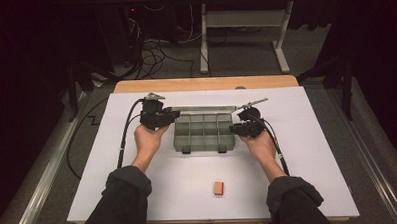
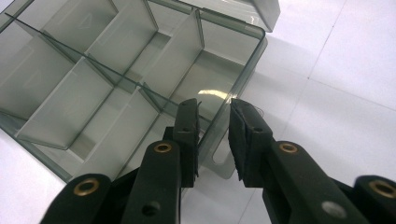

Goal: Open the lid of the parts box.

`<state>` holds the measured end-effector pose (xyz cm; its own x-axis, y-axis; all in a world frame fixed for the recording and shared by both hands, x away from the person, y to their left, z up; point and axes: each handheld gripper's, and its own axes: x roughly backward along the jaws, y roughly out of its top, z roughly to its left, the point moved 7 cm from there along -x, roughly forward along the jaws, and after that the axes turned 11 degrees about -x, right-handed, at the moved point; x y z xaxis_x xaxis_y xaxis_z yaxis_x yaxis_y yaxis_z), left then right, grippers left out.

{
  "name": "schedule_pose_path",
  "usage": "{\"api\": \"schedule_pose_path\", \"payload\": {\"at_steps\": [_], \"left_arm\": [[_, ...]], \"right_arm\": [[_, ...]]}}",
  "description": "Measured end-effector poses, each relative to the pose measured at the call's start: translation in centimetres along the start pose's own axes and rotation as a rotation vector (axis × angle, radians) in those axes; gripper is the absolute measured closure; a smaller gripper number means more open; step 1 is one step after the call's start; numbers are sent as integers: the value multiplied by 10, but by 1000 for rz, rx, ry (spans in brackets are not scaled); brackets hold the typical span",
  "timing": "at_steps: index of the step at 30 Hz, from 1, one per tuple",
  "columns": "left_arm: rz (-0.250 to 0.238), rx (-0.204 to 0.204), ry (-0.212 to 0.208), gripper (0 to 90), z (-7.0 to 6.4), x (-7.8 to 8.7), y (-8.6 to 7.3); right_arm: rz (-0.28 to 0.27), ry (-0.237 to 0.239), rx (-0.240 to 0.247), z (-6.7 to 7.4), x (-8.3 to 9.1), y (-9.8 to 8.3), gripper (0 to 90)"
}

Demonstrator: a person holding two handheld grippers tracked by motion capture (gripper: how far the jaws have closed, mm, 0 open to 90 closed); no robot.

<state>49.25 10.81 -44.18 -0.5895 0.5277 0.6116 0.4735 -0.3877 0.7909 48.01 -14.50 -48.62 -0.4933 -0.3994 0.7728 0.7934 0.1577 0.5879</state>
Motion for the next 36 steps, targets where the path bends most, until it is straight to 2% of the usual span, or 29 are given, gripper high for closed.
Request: {"api": "schedule_pose_path", "payload": {"at_steps": [14,25,27,29,36], "left_arm": [[-1,-2,30,652,11,-8,12],[32,27,46,692,22,-23,15],[36,41,47,696,24,-26,15],[35,73,41,698,25,-29,14],[61,92,47,708,28,-38,10]], "right_arm": [[6,0,5,0,0,0,732],[6,2,7,0,0,0,732],[6,0,9,0,0,0,732],[6,1,8,0,0,0,732],[4,0,8,0,0,0,732]]}}
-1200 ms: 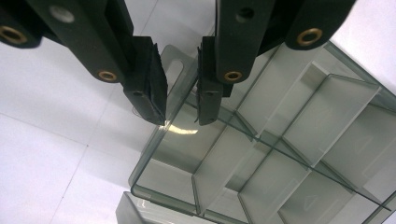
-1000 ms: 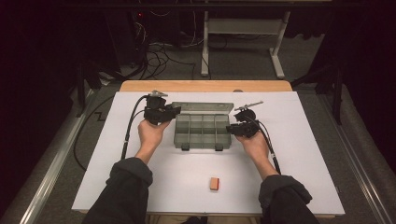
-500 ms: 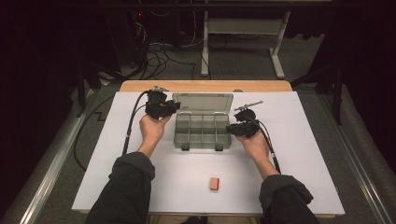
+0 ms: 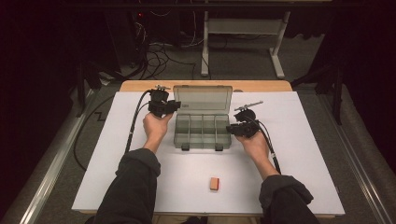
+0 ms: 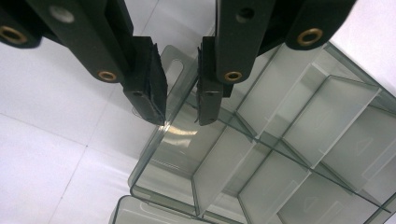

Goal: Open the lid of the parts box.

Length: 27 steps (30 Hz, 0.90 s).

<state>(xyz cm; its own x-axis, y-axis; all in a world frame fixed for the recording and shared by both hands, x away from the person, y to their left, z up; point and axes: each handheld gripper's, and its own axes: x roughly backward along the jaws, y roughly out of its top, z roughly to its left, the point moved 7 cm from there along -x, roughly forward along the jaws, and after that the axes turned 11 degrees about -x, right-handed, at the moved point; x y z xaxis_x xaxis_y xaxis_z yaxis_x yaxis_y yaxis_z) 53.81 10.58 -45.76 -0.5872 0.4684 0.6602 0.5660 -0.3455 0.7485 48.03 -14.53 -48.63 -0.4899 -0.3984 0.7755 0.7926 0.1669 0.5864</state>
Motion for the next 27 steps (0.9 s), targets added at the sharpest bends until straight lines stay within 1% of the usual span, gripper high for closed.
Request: {"api": "schedule_pose_path", "payload": {"at_steps": [4,7,8,21,27], "left_arm": [[22,3,4,715,1,-7,-4],[34,-13,19,715,1,-11,-6],[37,-12,21,714,1,-12,-7],[80,-16,31,718,2,-22,-14],[97,-16,27,717,2,-25,-17]], "right_arm": [[0,1,0,0,0,0,732],[0,1,0,0,0,0,732],[0,1,-1,0,0,0,732],[-3,0,1,0,0,0,732],[-5,-13,12,1,0,-1,730]]}}
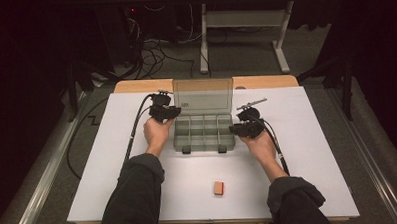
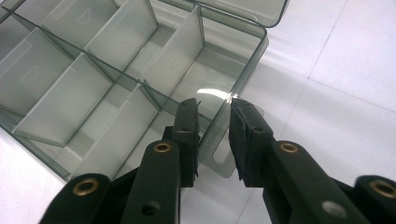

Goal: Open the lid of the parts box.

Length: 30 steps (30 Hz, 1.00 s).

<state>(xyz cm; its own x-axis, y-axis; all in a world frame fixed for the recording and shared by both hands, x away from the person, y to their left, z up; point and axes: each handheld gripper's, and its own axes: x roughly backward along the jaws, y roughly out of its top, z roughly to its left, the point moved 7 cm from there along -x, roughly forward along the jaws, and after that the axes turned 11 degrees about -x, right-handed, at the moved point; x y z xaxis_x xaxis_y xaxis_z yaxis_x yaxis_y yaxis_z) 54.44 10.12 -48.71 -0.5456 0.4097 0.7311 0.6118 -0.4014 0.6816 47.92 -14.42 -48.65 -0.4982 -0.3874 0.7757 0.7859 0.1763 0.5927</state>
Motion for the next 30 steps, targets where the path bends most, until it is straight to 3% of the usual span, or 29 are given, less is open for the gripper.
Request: {"api": "schedule_pose_path", "payload": {"at_steps": [12,30], "left_arm": [[6,22,-11,708,1,-2,-1],[14,-30,40,671,-1,-1,-1]], "right_arm": [[6,1,-14,0,0,0,731],[4,-15,0,1,1,-1,733]]}}
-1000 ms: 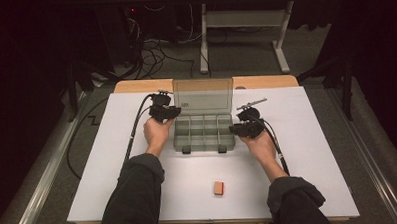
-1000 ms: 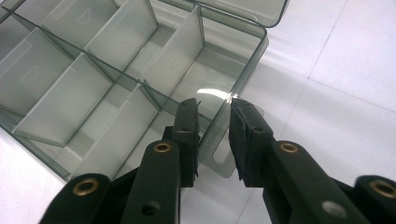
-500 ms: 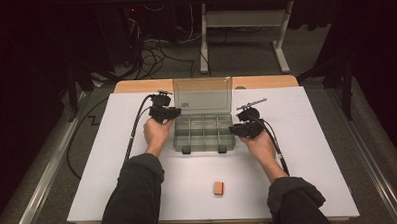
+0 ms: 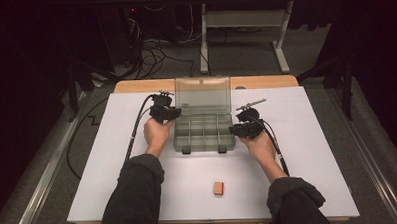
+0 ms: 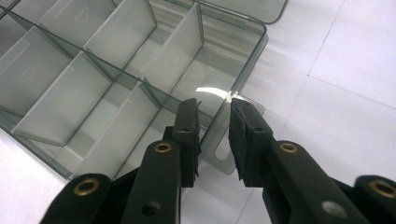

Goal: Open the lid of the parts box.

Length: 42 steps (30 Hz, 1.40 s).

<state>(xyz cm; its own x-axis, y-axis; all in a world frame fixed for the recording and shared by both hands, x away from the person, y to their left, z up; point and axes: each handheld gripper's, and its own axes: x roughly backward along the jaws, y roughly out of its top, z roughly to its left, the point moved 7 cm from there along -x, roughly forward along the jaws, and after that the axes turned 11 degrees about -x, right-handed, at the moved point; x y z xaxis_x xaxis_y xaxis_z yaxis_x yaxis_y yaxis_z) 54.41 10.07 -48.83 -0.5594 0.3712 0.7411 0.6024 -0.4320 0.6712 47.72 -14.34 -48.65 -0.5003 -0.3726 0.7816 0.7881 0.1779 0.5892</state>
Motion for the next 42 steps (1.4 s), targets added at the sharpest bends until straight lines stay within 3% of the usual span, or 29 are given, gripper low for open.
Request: {"api": "schedule_pose_path", "payload": {"at_steps": [12,23,42], "left_arm": [[-15,-8,-21,578,-3,7,3],[-23,-57,-41,546,-11,23,5],[-40,-69,-71,508,-9,41,-11]], "right_arm": [[-1,-6,-4,-1,0,0,736],[-5,-12,-5,0,0,-1,737],[-7,-17,-5,0,0,0,736]]}}
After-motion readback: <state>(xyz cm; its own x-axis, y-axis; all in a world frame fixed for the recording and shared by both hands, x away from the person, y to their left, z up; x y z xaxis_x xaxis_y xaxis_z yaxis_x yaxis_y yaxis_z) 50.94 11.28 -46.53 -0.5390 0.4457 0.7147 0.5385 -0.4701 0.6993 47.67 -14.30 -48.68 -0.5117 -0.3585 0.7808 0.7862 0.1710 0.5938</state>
